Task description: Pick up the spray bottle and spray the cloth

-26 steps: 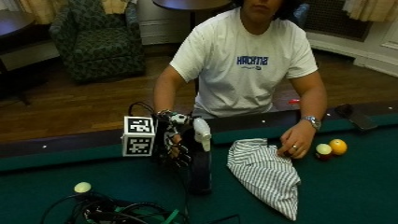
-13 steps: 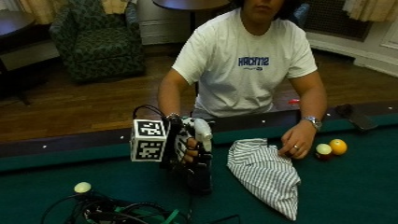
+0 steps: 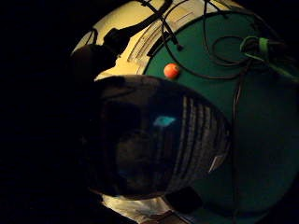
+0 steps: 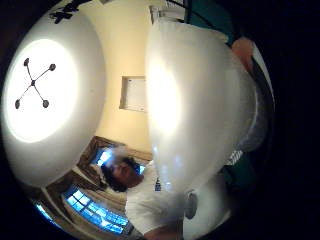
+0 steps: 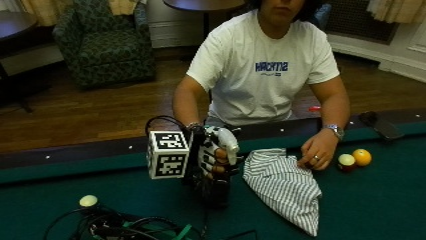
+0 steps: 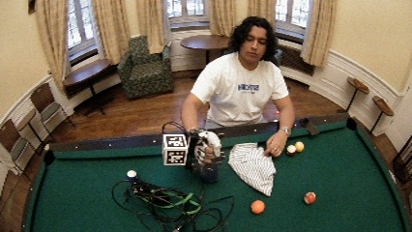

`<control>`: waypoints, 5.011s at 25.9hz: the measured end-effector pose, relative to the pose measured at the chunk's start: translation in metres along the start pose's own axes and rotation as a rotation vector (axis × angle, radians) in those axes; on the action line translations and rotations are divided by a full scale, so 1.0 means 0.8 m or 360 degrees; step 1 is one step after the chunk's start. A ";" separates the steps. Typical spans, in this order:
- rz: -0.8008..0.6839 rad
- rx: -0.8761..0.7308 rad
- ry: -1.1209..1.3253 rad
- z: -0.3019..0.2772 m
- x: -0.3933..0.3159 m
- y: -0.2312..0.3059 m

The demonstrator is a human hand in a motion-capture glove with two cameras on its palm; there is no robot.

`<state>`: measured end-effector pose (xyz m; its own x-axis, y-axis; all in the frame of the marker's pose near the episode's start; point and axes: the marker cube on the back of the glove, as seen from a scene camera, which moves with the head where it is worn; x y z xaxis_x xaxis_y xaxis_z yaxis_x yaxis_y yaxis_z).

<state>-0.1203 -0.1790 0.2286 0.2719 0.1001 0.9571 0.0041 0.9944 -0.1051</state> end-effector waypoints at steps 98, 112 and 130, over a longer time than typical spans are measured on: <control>0.1483 -0.1055 0.0916 0.228 -0.011 -0.010; 0.0385 -0.0509 0.0254 0.217 -0.254 -0.087; -0.0264 -0.0417 -0.0132 0.433 -0.310 -0.146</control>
<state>-0.5216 -0.3088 0.0966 0.1676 -0.0498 0.9846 0.2925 0.9563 -0.0014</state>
